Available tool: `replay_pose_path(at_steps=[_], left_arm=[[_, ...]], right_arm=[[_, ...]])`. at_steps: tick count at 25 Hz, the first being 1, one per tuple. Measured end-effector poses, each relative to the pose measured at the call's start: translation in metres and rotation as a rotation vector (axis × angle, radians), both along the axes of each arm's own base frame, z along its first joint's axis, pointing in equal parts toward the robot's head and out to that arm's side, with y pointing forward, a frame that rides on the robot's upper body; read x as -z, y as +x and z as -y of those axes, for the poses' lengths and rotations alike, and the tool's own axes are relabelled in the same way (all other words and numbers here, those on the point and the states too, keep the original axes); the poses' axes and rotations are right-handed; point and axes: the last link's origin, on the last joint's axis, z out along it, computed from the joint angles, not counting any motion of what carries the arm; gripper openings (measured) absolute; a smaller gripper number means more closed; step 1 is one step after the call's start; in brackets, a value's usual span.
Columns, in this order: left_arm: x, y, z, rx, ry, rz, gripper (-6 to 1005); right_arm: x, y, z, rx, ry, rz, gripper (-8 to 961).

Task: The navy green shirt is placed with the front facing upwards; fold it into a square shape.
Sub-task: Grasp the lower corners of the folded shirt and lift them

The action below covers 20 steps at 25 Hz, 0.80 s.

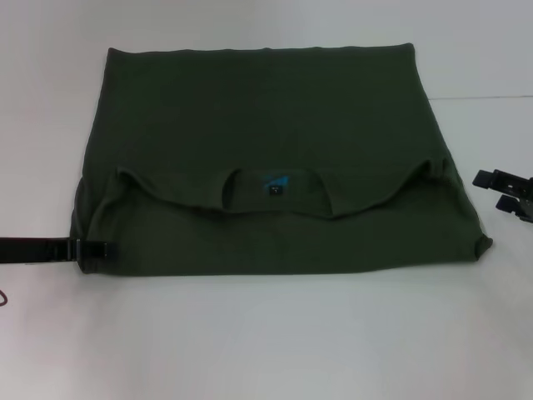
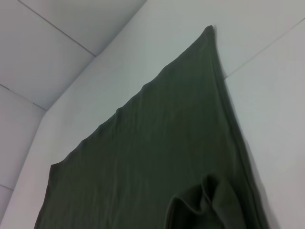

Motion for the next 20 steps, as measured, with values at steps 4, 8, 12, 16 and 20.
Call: replay_pose_path(at_steps=[4,8,12,16,20], left_arm=[[0.001,0.0,0.0,0.002,-0.001,-0.012,375],[0.0,0.001,-0.001,0.005,-0.001,-0.011,226],[-0.001,0.002,-0.002,0.005,0.001,-0.003,135],[-0.001,0.002,-0.002,0.005,0.001,0.002,79],[-0.001,0.002,-0.002,0.006,0.0,0.004,69]], right_arm=[[0.0,-0.001,-0.001,-0.003,0.0,0.0,868],[0.0,-0.002,-0.002,-0.006,0.0,0.0,867],[0.0,-0.003,-0.003,-0.009,-0.002,0.001,867],[-0.002,-0.01,-0.005,-0.051,-0.045,0.011,866],[-0.022,-0.026,-0.012,-0.082,-0.13,-0.017,865]])
